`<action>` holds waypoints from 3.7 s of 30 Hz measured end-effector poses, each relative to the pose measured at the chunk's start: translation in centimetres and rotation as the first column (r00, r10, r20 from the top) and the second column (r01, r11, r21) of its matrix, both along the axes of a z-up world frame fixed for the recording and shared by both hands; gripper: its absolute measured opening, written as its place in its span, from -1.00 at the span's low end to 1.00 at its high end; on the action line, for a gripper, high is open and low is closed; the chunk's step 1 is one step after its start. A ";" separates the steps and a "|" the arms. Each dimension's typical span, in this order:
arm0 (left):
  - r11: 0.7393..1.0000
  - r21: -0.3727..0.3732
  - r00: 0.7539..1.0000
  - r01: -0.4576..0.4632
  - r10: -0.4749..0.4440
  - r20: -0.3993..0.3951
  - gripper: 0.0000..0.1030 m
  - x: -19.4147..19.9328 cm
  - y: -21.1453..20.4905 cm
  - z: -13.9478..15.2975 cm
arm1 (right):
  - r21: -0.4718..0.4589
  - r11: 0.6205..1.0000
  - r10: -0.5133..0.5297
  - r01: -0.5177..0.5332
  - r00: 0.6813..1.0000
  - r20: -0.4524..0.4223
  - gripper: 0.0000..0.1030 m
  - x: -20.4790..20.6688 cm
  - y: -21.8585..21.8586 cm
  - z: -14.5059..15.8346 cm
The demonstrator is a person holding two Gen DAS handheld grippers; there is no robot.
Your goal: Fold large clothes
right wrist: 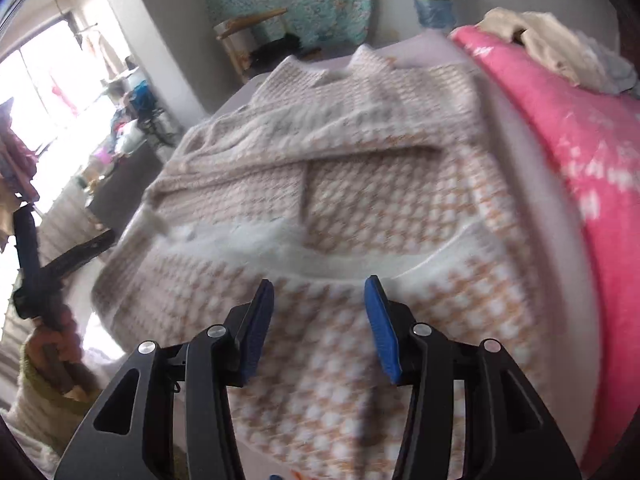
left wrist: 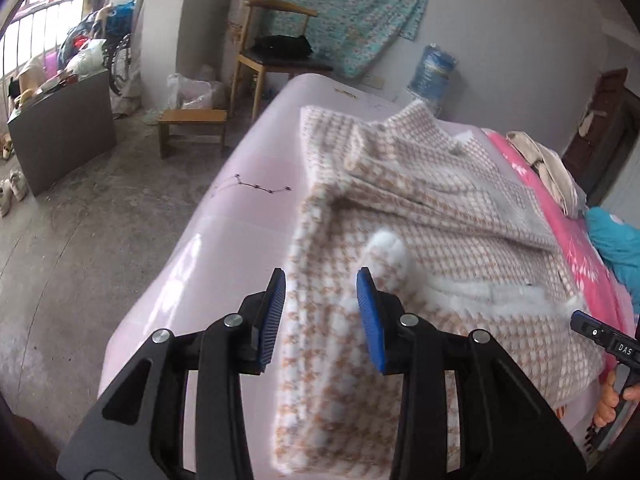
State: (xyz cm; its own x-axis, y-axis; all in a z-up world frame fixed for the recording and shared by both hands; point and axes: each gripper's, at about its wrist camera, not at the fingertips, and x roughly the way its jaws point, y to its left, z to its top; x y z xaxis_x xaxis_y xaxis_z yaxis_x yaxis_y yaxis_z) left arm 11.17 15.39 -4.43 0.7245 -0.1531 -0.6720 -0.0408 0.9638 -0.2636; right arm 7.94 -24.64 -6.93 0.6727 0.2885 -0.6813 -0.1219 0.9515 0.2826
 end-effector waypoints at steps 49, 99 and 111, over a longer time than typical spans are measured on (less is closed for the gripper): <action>0.965 -0.030 0.961 0.262 -0.263 -0.081 -0.63 0.7 -6.0 0.0 | -0.003 0.999 0.052 -0.052 0.997 -0.061 -0.39 0.9 1.3 1.7; 0.978 0.099 0.969 0.185 -0.165 -0.182 -0.58 4.5 -4.8 -2.0 | 0.074 0.997 0.031 -0.017 0.982 -0.188 -0.79 2.8 -6.4 -1.9; 0.969 0.184 0.983 0.162 -0.175 0.060 -0.83 5.0 -4.5 5.3 | -0.067 0.996 -0.047 0.052 0.996 0.078 -0.86 4.3 -5.0 7.2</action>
